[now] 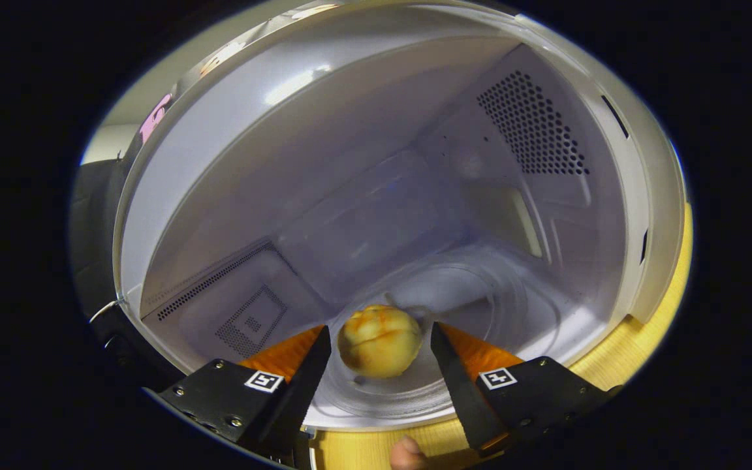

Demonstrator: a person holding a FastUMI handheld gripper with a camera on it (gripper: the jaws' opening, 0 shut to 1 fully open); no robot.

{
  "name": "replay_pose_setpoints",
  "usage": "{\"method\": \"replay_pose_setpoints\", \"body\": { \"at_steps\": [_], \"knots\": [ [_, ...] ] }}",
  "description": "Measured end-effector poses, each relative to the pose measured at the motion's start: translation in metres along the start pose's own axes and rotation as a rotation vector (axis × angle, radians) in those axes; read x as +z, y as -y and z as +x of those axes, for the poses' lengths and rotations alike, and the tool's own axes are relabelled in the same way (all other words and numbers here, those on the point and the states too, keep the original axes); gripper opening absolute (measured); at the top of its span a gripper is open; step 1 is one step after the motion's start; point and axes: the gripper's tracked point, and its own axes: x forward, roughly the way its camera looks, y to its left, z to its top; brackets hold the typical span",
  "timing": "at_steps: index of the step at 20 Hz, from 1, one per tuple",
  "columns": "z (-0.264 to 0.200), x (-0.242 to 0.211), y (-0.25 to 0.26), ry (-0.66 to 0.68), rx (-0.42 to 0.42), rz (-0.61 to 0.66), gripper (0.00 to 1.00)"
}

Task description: Open the microwave, put the food inside, and close the microwave door.

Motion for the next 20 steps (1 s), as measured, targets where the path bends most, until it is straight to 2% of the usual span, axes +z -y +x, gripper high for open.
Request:
{"method": "replay_pose_setpoints", "body": {
  "at_steps": [1,4,10,17,20],
  "knots": [
    [-0.007,0.001,-0.005,-0.009,0.024,-0.012,0.97],
    [-0.051,0.001,-0.027,-0.065,0.108,-0.073,0.97],
    [-0.205,-0.004,-0.086,-0.157,0.377,-0.142,0.97],
    [-0.376,-0.028,-0.13,-0.172,0.651,-0.272,0.96],
    [-0.429,-0.034,-0.148,-0.092,0.746,-0.38,0.96]
  ]
}}
